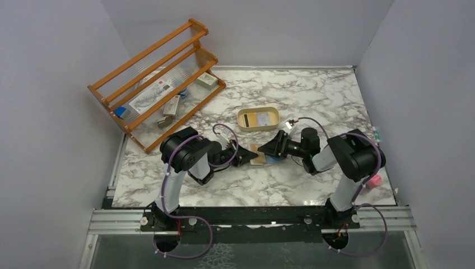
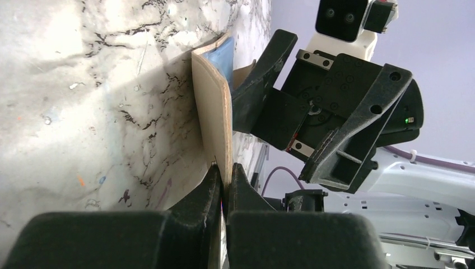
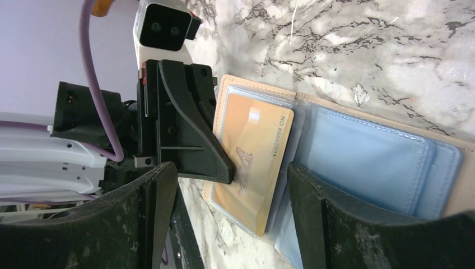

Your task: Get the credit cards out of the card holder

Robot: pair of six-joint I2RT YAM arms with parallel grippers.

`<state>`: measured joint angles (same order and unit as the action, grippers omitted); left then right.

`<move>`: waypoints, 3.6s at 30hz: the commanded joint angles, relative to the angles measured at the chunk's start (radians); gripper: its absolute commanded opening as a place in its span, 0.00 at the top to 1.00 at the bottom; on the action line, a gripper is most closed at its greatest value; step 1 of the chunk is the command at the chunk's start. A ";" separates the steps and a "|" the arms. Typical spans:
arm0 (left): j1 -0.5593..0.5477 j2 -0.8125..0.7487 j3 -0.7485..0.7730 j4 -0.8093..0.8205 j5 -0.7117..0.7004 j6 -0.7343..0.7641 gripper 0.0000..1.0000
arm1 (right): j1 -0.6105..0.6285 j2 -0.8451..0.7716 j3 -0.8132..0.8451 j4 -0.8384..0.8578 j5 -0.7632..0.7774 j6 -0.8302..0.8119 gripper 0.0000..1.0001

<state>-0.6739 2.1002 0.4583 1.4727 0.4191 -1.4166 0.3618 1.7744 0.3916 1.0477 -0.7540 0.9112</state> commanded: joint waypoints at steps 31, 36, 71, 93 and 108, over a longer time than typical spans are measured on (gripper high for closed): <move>-0.024 0.029 0.091 0.227 0.154 0.036 1.00 | 0.126 0.039 0.065 0.329 -0.520 0.174 0.26; -0.024 0.030 0.121 0.203 0.166 0.037 1.00 | 0.187 -0.013 0.125 -0.003 -0.477 -0.049 0.26; 0.107 -0.046 0.182 -0.100 0.270 0.202 1.00 | 0.252 -0.029 0.133 -0.298 -0.537 -0.253 0.42; 0.151 -0.056 0.157 -0.136 0.299 0.234 0.59 | 0.303 0.220 0.093 0.442 -0.568 0.195 0.40; 0.211 -0.102 0.012 -0.106 0.281 0.246 0.38 | 0.209 0.388 0.049 0.733 -0.500 0.370 0.40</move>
<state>-0.4744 2.0270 0.5083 1.3098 0.7582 -1.1961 0.6052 2.1155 0.4549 1.5070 -1.2129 1.2072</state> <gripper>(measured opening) 0.621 0.598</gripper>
